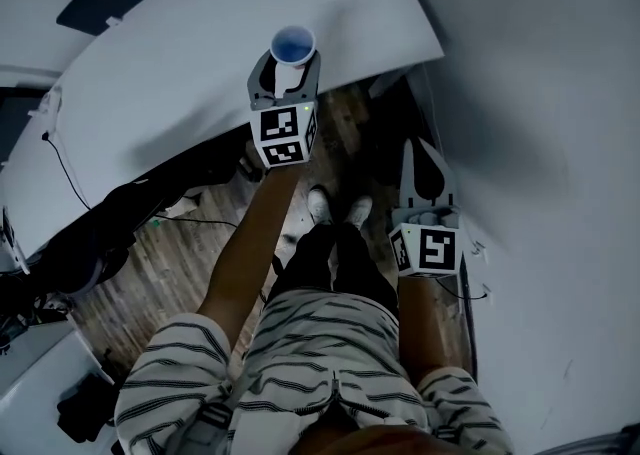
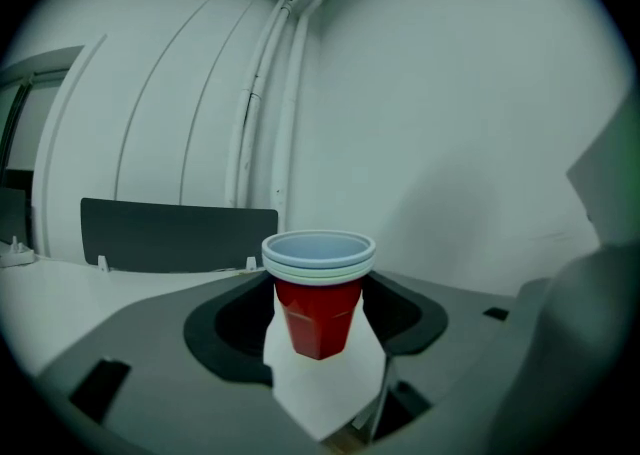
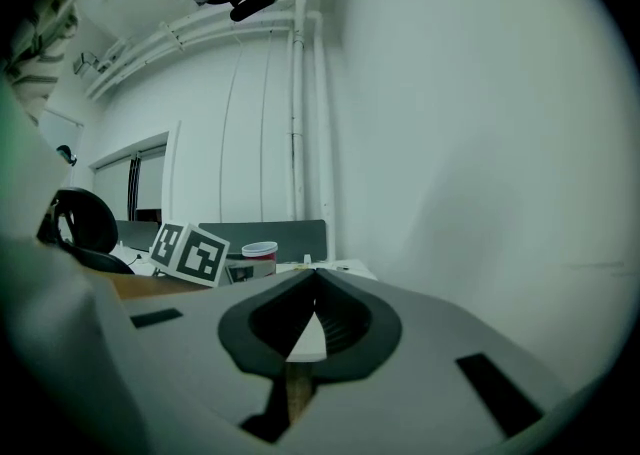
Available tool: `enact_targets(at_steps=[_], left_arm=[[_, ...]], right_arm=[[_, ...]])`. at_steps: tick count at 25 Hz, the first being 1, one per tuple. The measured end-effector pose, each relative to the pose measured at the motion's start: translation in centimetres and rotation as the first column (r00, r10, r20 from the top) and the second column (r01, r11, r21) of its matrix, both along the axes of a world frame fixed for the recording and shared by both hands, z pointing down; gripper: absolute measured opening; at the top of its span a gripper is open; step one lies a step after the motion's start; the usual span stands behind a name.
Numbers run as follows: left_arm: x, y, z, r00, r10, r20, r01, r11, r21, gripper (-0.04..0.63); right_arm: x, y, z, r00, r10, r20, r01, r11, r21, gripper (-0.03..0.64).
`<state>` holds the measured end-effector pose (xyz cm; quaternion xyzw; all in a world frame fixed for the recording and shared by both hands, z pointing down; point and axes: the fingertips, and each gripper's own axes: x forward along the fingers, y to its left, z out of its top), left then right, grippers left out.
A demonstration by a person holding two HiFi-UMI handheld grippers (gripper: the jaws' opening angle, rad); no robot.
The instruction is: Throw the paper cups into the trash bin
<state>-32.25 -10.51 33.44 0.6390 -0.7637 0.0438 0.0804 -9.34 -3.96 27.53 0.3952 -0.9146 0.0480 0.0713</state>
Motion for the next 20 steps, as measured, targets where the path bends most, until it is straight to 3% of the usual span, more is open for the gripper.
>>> enact_targets(at_steps=[20], left_arm=[[11.6, 5.2, -9.6, 0.981, 0.195, 0.007, -0.195, 0.978, 0.080, 0.296]], right_arm=[[5.1, 1.5, -5.3, 0.994, 0.097, 0.049, -0.099, 0.994, 0.044, 0.015]])
